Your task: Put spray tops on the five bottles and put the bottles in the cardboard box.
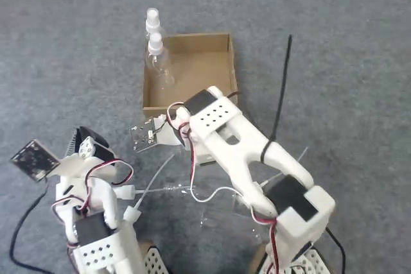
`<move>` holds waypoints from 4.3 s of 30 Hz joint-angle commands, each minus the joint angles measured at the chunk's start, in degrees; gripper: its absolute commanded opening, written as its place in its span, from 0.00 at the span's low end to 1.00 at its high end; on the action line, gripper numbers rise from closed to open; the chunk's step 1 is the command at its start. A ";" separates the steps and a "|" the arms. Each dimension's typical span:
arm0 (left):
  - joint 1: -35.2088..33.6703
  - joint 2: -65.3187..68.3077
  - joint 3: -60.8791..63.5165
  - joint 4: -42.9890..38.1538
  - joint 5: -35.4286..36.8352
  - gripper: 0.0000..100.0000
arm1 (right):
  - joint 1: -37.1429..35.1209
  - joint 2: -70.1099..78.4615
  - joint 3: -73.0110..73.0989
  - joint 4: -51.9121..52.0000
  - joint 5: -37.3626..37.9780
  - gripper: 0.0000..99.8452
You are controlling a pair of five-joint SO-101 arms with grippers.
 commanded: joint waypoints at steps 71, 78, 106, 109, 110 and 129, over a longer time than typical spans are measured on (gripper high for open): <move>0.09 -0.70 -0.75 -1.76 -0.62 0.01 | -6.55 -30.37 -3.52 9.89 -43.52 0.01; 0.09 -0.70 -0.75 -1.76 -0.62 0.01 | -5.85 -35.47 5.71 0.57 -47.12 0.01; 0.18 -0.70 -0.84 -1.76 3.43 0.01 | 6.90 -38.37 26.46 -29.05 -62.07 0.01; 0.18 -0.70 -1.19 -1.67 3.43 0.01 | 6.99 -38.81 27.78 -30.37 -62.07 0.01; 0.18 -0.70 -1.63 -1.49 3.43 0.01 | 6.99 -38.81 27.96 -30.37 -62.07 0.01; 0.09 -0.53 -15.34 8.44 3.34 0.01 | 6.99 -38.20 28.04 -30.29 -62.07 0.01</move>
